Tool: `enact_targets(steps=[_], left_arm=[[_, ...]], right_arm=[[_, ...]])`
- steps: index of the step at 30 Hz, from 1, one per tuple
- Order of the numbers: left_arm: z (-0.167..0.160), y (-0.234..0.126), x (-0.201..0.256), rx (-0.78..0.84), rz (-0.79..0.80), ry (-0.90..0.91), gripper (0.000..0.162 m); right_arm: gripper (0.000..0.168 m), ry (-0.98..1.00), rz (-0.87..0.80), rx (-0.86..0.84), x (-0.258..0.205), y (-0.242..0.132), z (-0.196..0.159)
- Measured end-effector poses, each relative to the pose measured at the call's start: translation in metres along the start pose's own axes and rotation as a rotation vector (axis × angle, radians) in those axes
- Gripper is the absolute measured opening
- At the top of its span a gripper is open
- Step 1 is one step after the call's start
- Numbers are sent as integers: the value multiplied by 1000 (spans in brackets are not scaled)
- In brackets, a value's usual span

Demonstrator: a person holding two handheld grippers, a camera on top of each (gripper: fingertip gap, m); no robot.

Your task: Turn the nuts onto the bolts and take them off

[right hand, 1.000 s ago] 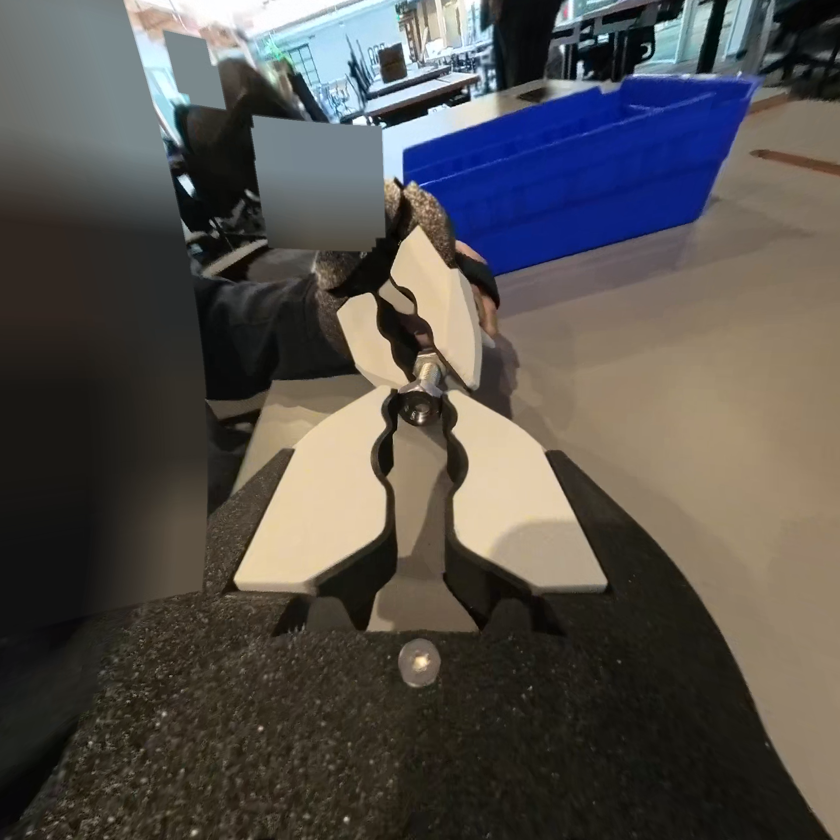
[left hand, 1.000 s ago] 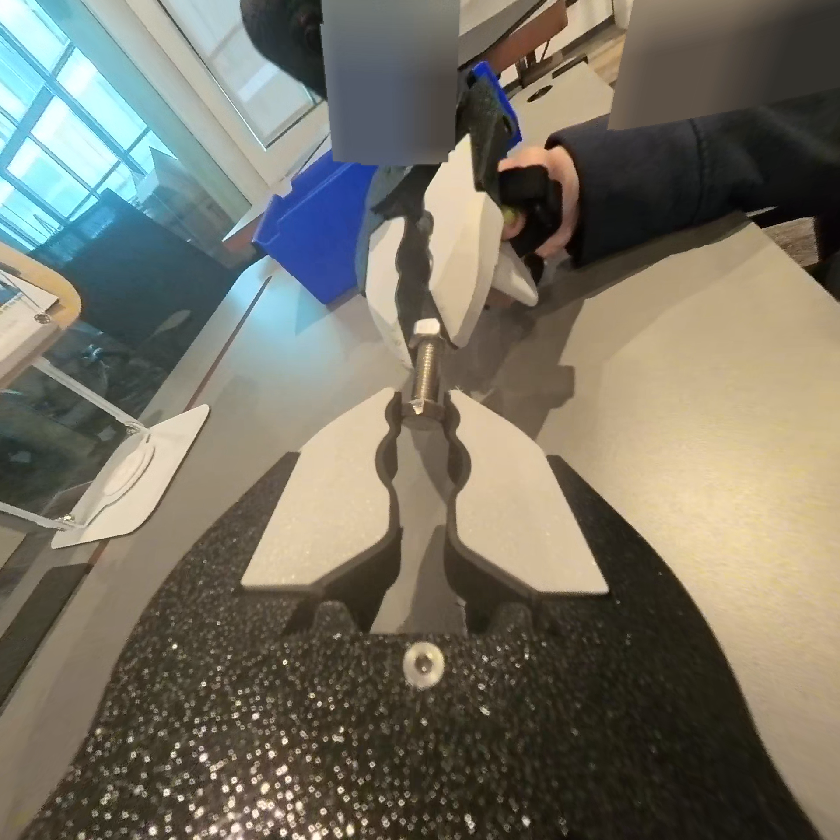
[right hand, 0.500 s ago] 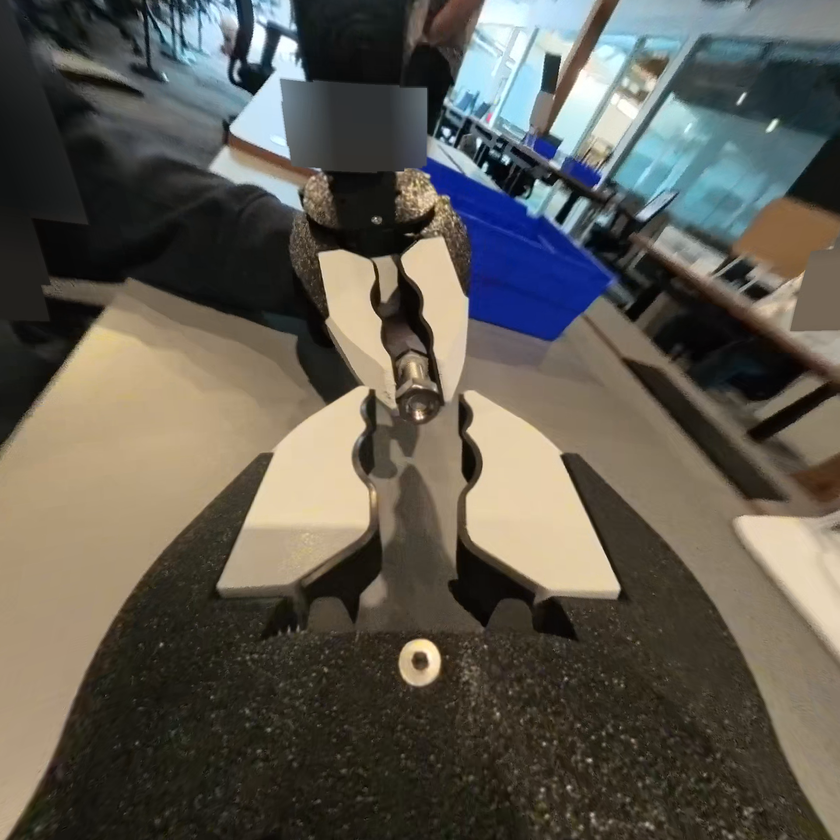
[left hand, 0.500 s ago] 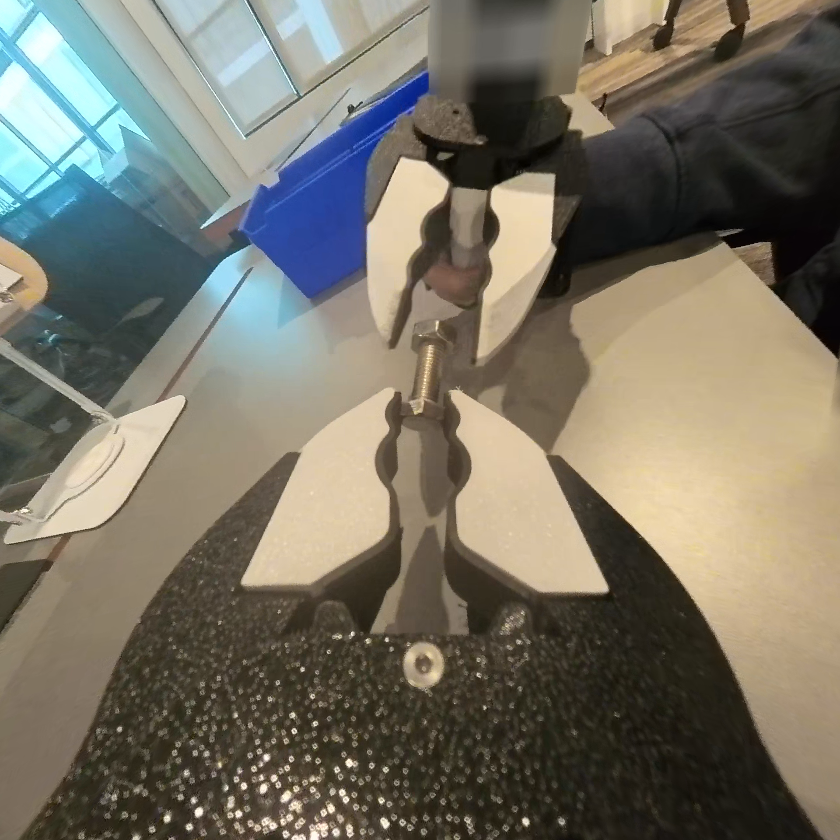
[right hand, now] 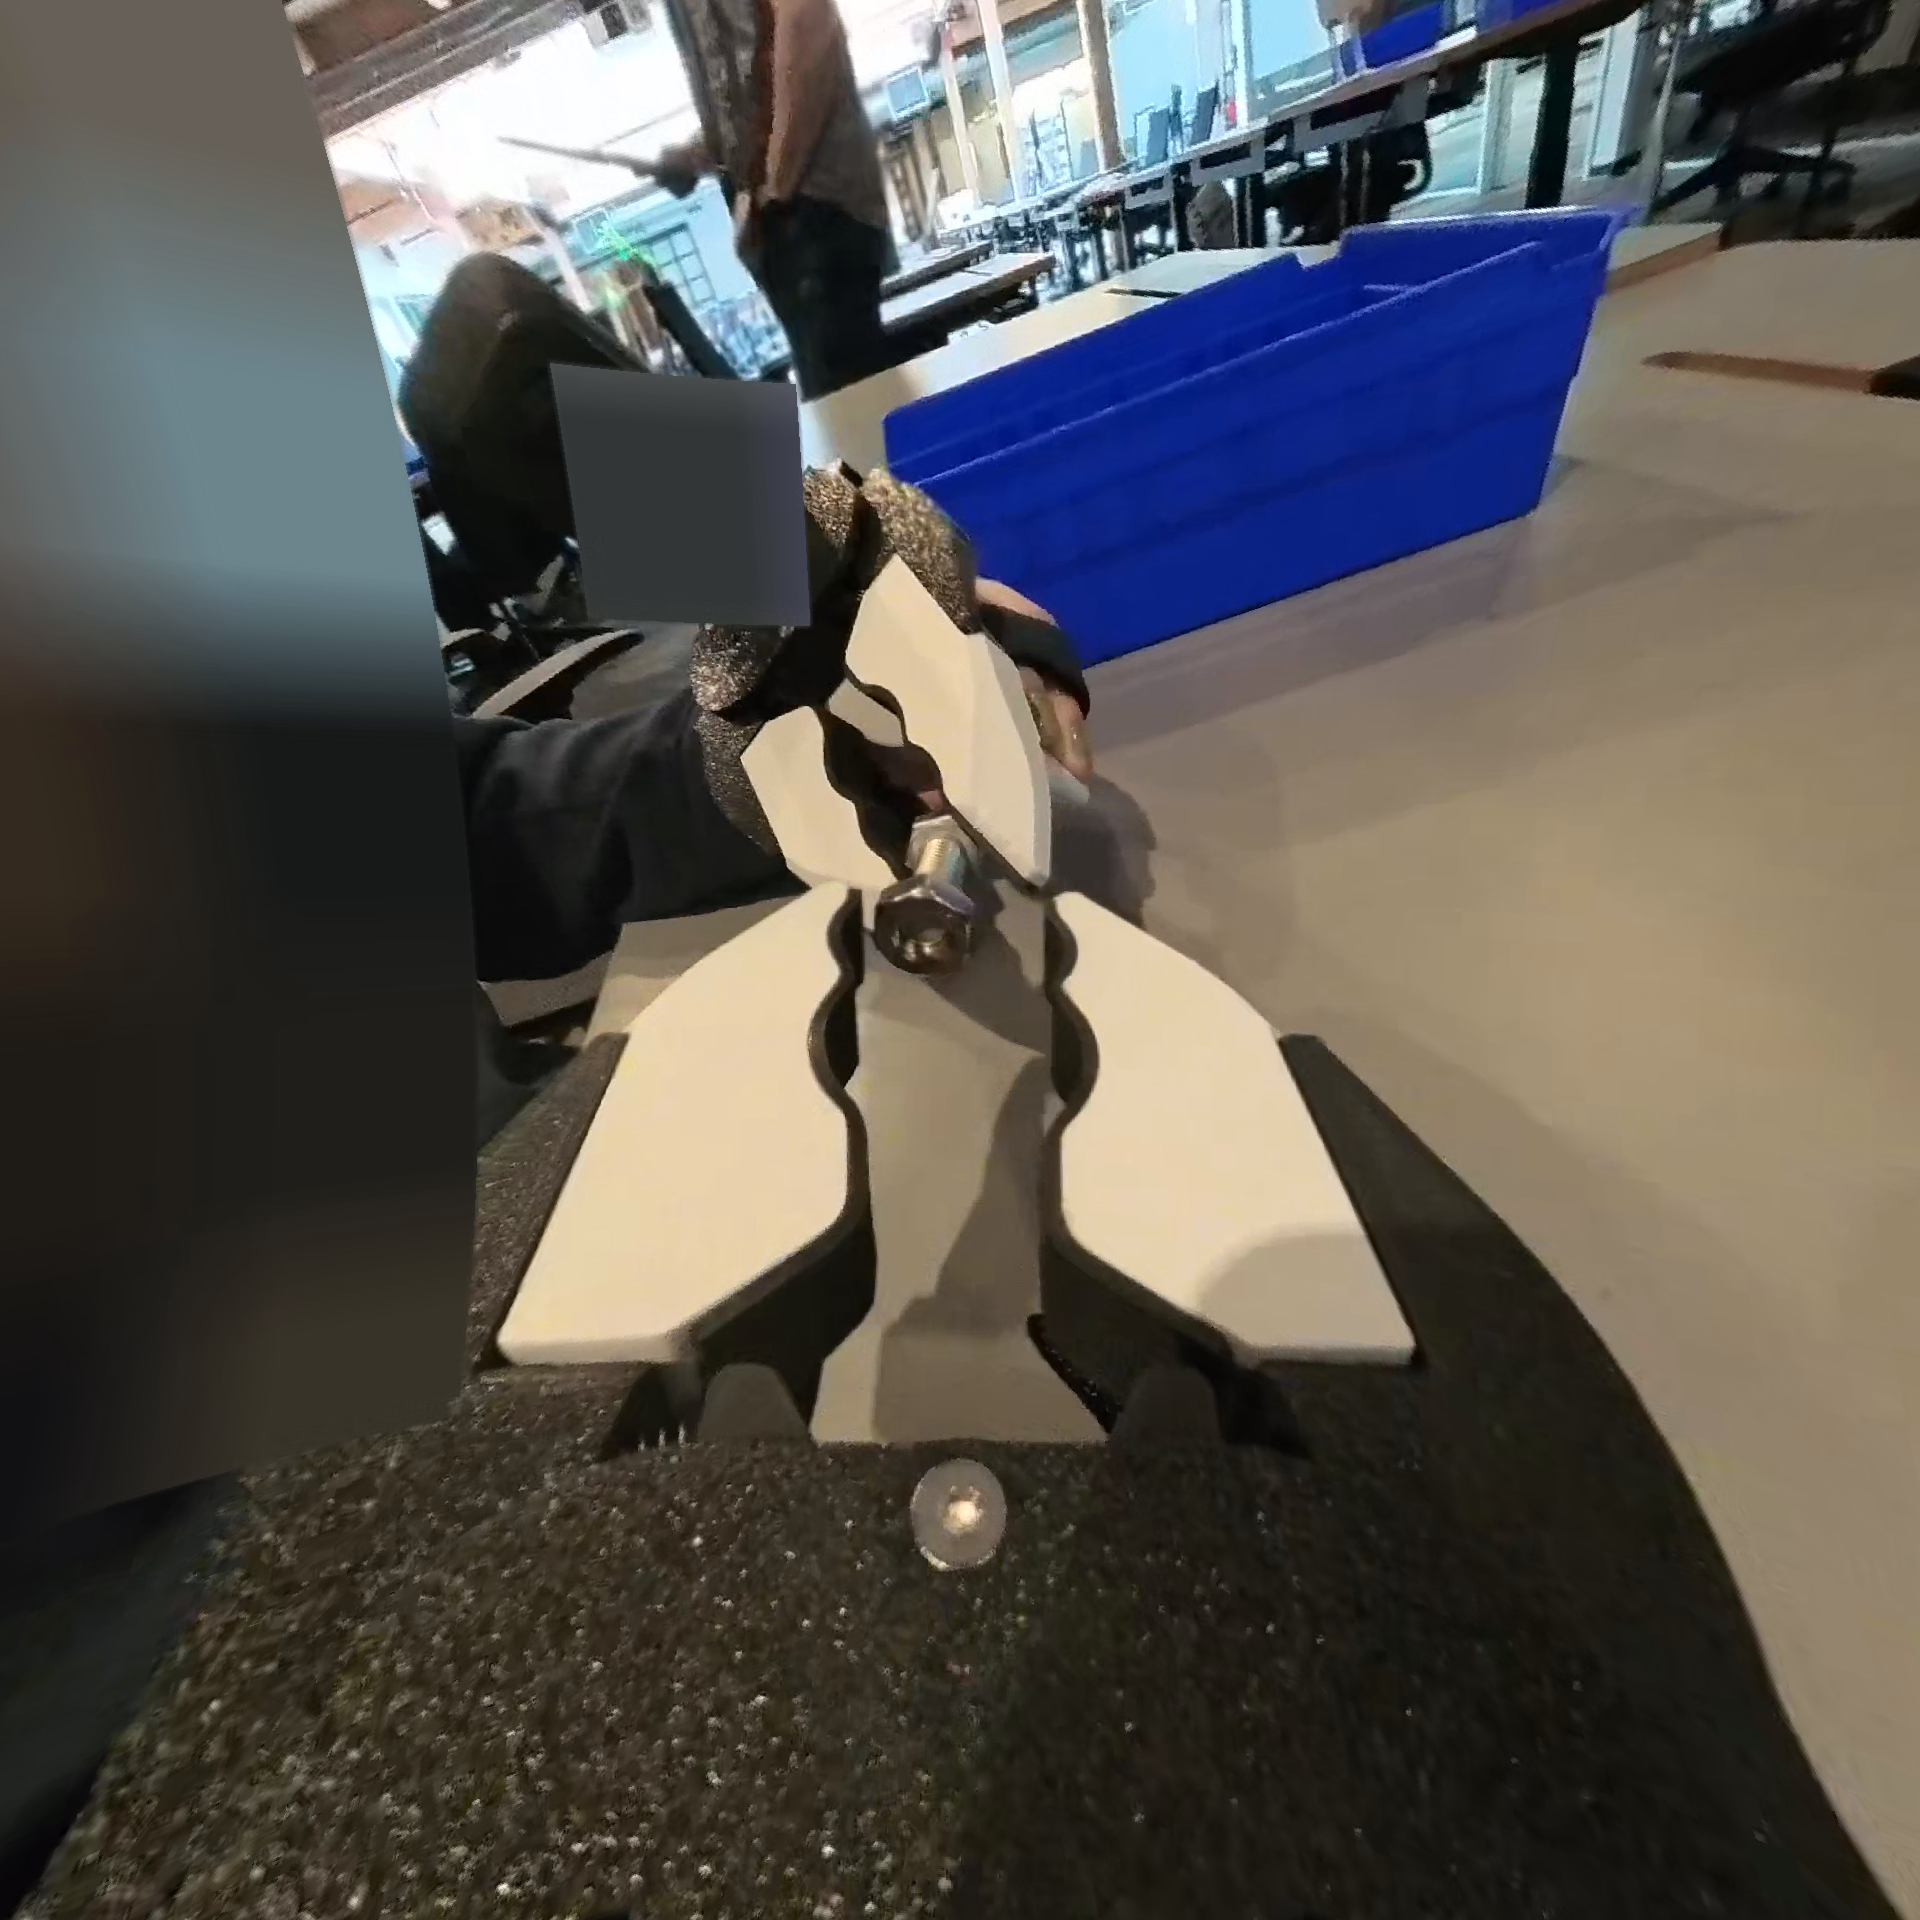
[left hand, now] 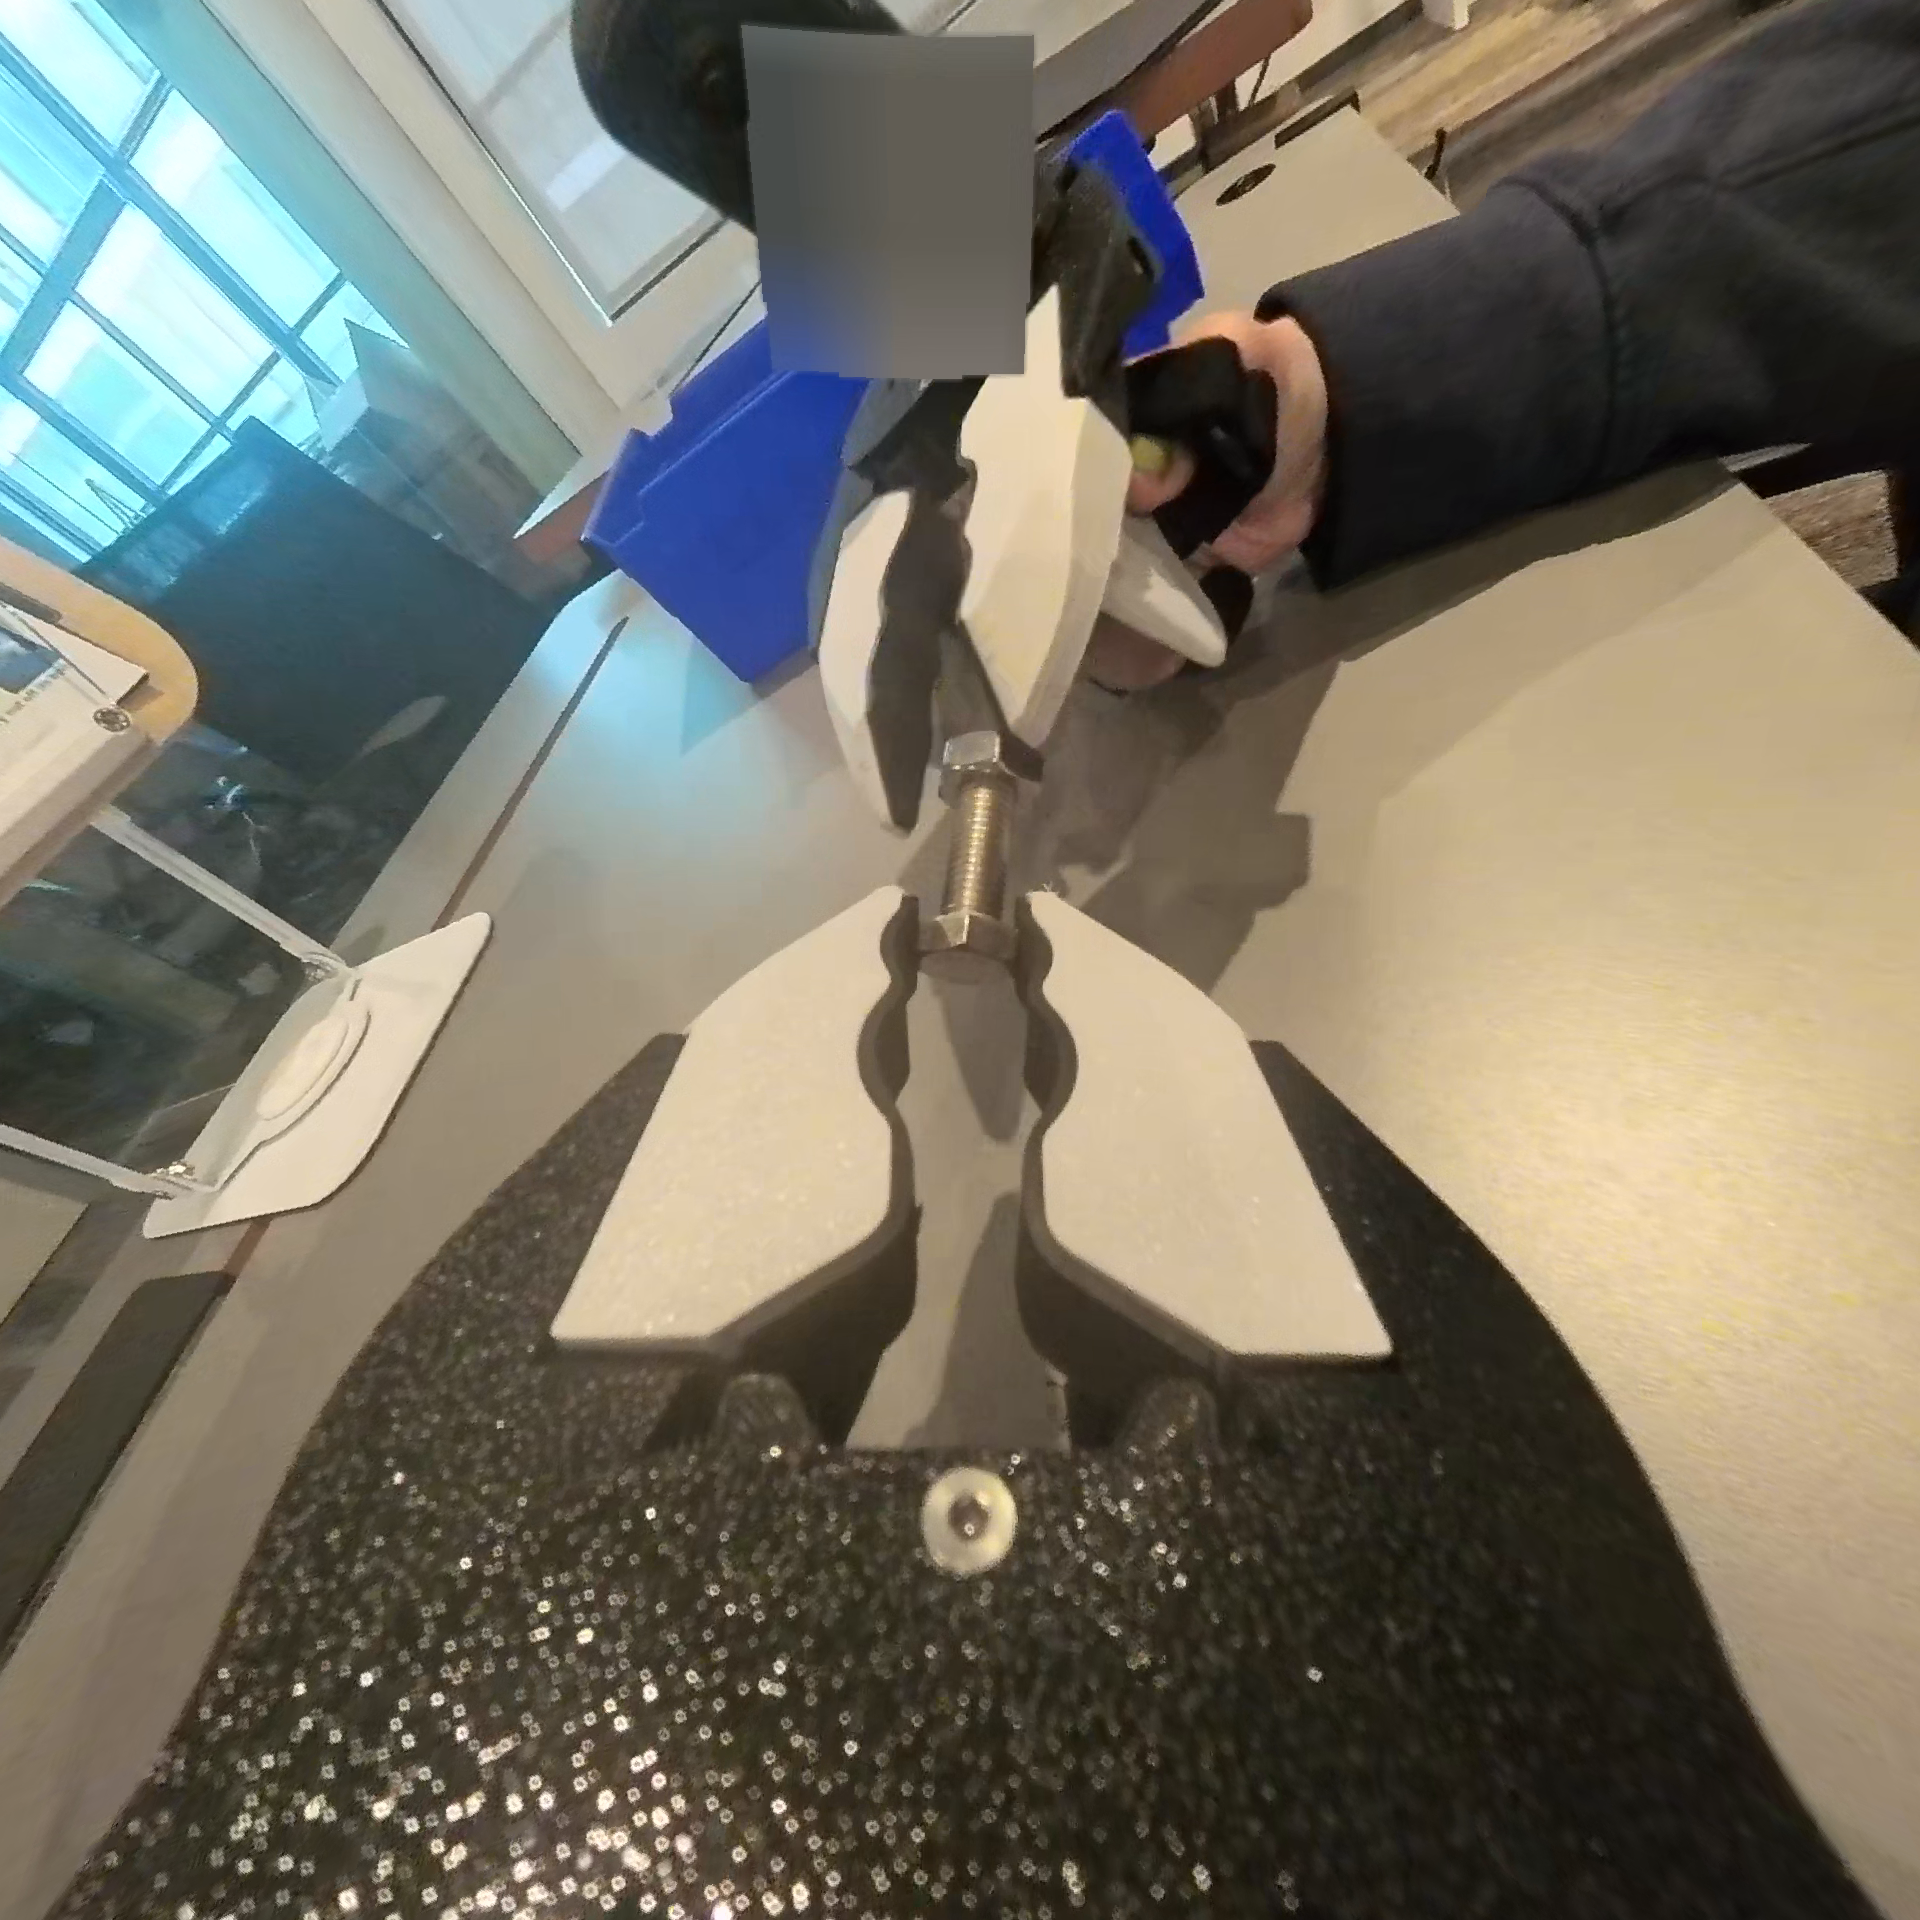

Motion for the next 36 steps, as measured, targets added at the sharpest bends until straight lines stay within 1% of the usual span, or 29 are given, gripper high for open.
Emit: enact_targets(steps=[2,5,7,9,13,15,21,24,27,30,31,32,34,36], left_arm=[[0,0,0,0,3,1,17],[0,0,0,0,3,2,17],[0,1,1,-2,1,3,17],[-1,1,1,-7,-1,0,17],[-2,1,0,-14,-4,-8,17],[-4,1,0,-21,-10,-10,17],[-4,1,2,-23,-23,-14,17],[-2,-1,2,-3,-37,-45,17],[3,-4,3,40,-85,-143,17],[3,-4,2,43,-88,-163,17],[3,-3,1,41,-79,-154,17],[2,-3,1,39,-69,-141,17],[1,-2,0,24,-43,-101,17],[-1,0,-1,12,-15,-53,17]], right_arm=[[37,7,1,-6,0,1,-1],[37,22,16,-27,-1,3,-4],[31,12,18,-39,-2,4,-6],[19,-24,14,-41,-3,3,-5],[18,-122,-34,-58,-2,5,-5],[18,-227,-61,-68,-2,5,-6],[18,-667,-153,-82,-4,5,-7],[18,-810,-185,-72,-6,5,-5],[18,-889,-197,-48,-10,5,-2],[18,-862,-212,-47,-9,5,-2],[18,-827,-209,-41,-9,5,-1],[22,-769,-189,-26,-11,4,1],[32,-592,-130,12,-13,3,5],[39,-345,-62,20,-11,1,6]])
Point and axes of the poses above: each gripper's, where its closed fingertips meet, y out along the fingers, z out of its top, x = y × z across the jaws, the point moved 2 cm from there along -y, back along the fingers, and after that the axes turned 2 degrees about x, right-handed, at the moved point
